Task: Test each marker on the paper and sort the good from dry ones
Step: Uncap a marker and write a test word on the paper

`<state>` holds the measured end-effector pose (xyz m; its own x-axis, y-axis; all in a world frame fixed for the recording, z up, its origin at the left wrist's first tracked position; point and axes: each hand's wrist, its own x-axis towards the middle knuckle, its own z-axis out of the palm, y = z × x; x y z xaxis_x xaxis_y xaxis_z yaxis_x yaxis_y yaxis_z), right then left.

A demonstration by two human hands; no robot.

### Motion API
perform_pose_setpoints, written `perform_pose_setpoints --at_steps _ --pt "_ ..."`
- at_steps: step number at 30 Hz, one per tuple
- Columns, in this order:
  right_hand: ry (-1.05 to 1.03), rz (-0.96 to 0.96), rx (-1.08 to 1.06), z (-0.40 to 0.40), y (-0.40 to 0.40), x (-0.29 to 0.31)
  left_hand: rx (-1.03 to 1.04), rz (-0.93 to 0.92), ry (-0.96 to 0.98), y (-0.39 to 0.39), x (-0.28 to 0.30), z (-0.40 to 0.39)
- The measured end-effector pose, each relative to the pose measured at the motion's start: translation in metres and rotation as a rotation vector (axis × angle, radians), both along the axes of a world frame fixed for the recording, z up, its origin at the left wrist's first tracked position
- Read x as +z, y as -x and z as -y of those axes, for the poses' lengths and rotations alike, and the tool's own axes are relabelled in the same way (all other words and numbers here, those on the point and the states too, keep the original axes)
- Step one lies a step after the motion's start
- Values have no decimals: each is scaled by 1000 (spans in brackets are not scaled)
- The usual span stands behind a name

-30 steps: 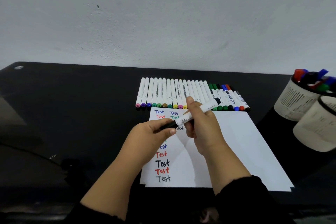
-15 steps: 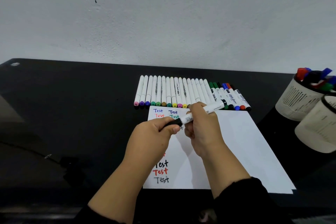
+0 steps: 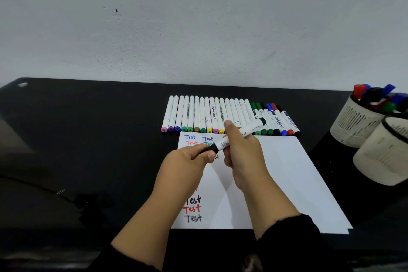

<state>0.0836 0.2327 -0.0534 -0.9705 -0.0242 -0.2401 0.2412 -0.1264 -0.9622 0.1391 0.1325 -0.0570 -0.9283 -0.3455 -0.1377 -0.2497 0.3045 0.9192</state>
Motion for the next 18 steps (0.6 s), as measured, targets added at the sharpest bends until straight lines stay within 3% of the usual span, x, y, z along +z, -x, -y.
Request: perform_pose_setpoints --at_steps 6,7,10,12,16,18 --pt "10 -121 -99 -23 -6 9 3 27 122 -5 3 -6" --pt "-97 -186 -94 -27 -6 9 -13 36 141 -5 4 -7" --pt "-709 -552 29 -42 -9 9 -76 -1 224 -2 13 -15" --pt "-1013 -749 97 -51 -9 9 -123 -34 271 3 21 -22" --pt "-1212 -970 10 -78 4 20 -213 -124 231 18 40 -44" --pt "-1261 -961 -48 -96 14 26 -232 -173 146 28 46 -57"
